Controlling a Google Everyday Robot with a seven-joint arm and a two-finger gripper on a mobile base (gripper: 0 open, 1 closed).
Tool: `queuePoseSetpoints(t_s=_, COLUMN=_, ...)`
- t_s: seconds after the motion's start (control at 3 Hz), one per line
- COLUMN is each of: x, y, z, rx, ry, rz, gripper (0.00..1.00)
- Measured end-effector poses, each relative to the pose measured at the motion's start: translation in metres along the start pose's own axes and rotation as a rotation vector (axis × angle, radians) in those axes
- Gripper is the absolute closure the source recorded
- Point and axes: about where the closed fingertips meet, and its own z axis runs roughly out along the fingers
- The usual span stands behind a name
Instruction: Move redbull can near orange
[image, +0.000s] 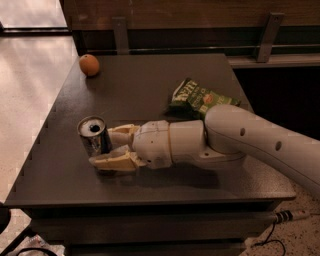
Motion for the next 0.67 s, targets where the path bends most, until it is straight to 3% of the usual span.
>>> queuePoseSetpoints(t_s=0.33, x=-0.0012, y=0.0012, z=0.0015, rx=-0.004, ry=0.000, rz=-0.003, gripper=1.00)
queuePoseSetpoints(t_s=0.67, x=-0.0012, y=0.0012, z=0.0015, rx=-0.004, ry=0.000, rz=-0.003, gripper=1.00)
